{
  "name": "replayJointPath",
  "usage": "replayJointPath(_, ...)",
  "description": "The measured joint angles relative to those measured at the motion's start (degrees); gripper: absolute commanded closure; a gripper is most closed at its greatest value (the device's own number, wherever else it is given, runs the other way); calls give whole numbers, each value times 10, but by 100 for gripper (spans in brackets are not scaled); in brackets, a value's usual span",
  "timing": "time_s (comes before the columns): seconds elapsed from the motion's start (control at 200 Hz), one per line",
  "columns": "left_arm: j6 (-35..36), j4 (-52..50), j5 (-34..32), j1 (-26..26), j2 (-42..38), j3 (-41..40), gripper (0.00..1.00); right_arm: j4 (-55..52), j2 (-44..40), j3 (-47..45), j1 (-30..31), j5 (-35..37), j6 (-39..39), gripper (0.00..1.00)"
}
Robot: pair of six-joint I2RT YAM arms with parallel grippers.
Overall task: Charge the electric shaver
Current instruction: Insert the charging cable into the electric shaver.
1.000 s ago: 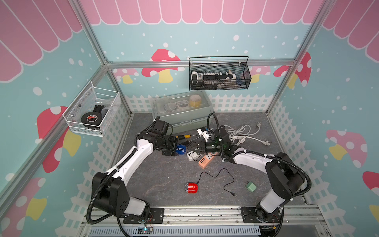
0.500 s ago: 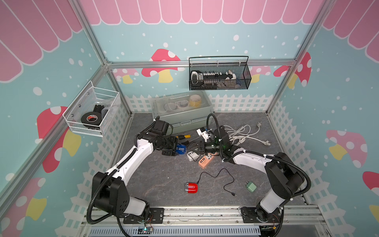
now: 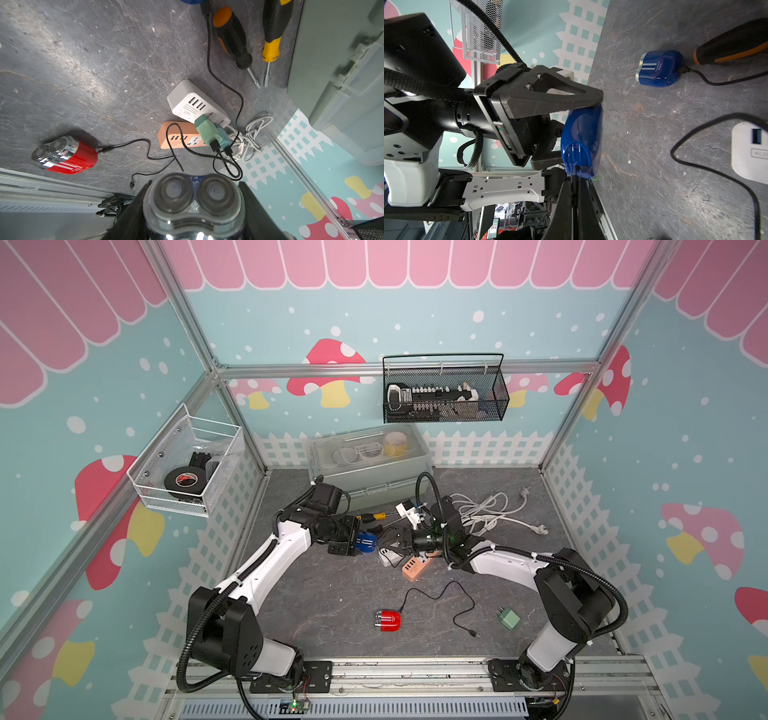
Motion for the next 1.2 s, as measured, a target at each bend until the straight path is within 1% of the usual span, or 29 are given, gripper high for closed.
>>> replayJointPath(0.765,-3,0,-2,-4,0,-1,100,-2,2,-2,0,6,-11,100)
replayJointPath(1.201,-11,2,-8,-9,-10,-13,100,-20,2,-2,0,9,-45,100)
